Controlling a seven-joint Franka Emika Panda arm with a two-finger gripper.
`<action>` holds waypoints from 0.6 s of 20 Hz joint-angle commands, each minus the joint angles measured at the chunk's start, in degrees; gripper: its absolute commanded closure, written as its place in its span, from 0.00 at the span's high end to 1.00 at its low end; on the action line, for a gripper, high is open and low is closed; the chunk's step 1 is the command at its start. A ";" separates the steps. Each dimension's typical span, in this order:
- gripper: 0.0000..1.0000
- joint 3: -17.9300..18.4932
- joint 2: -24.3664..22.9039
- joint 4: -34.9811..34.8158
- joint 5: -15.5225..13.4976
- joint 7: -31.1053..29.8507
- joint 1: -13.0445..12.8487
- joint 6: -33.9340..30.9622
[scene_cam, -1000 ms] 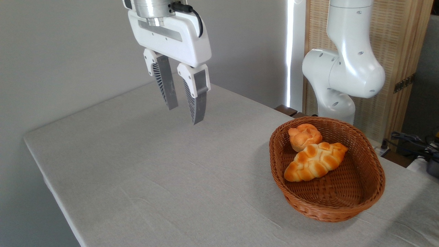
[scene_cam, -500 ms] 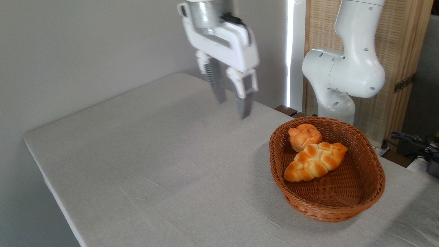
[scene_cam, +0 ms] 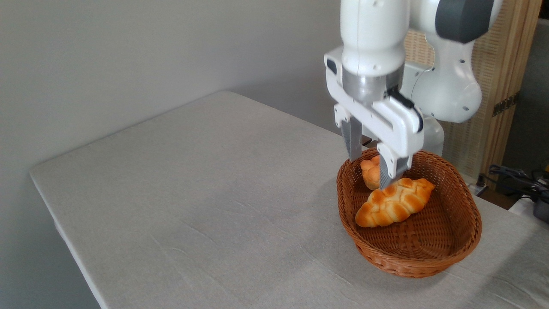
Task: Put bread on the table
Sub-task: 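Lower the gripper over the braided bread roll in the basket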
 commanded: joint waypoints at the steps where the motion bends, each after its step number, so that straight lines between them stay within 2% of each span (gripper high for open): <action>1: 1.00 6.15 0.15 -4.06 3.34 2.58 -0.93 5.02; 3: 1.00 11.86 2.08 -4.68 5.10 8.45 -1.72 6.44; 5: 1.00 17.14 2.26 -4.69 5.90 11.46 -3.21 7.32; 12: 1.00 17.51 1.91 -4.16 5.64 11.04 -3.66 7.23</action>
